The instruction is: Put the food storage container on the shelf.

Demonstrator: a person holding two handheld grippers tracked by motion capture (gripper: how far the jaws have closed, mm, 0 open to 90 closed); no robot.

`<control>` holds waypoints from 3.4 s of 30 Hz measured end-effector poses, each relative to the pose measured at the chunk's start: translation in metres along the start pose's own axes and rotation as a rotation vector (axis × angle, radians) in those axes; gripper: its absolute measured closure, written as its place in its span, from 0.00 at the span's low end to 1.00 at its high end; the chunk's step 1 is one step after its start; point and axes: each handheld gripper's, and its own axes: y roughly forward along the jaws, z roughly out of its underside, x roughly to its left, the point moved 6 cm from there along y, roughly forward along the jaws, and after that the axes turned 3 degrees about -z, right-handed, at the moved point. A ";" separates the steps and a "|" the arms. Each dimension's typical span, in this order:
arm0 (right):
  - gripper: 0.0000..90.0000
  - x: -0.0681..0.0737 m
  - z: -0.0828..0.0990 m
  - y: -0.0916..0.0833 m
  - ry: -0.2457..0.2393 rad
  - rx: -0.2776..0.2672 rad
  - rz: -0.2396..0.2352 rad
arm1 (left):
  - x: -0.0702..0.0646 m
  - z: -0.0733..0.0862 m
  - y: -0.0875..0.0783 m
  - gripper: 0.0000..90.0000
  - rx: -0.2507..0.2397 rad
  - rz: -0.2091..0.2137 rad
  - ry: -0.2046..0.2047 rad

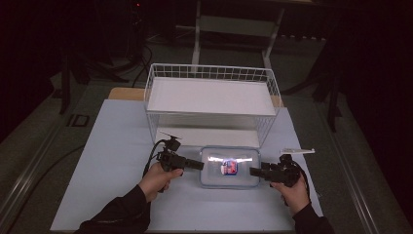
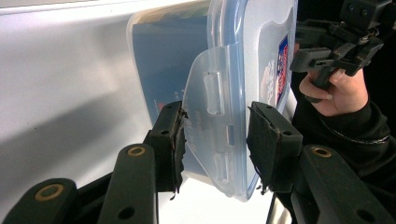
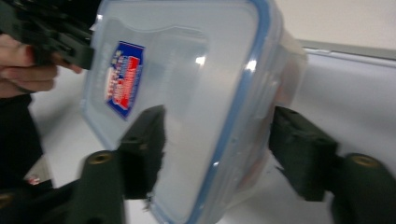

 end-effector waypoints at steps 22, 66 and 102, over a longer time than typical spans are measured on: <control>0.54 -0.004 0.002 -0.008 0.049 -0.006 -0.086 | -0.007 0.010 -0.003 0.64 -0.024 -0.013 0.091; 0.55 0.092 -0.135 -0.060 -0.135 -0.171 -0.065 | -0.100 -0.083 -0.128 0.64 -0.237 -0.077 0.270; 0.48 0.061 -0.232 -0.017 -0.058 -0.162 0.010 | -0.054 -0.170 -0.144 0.61 -0.314 -0.105 0.145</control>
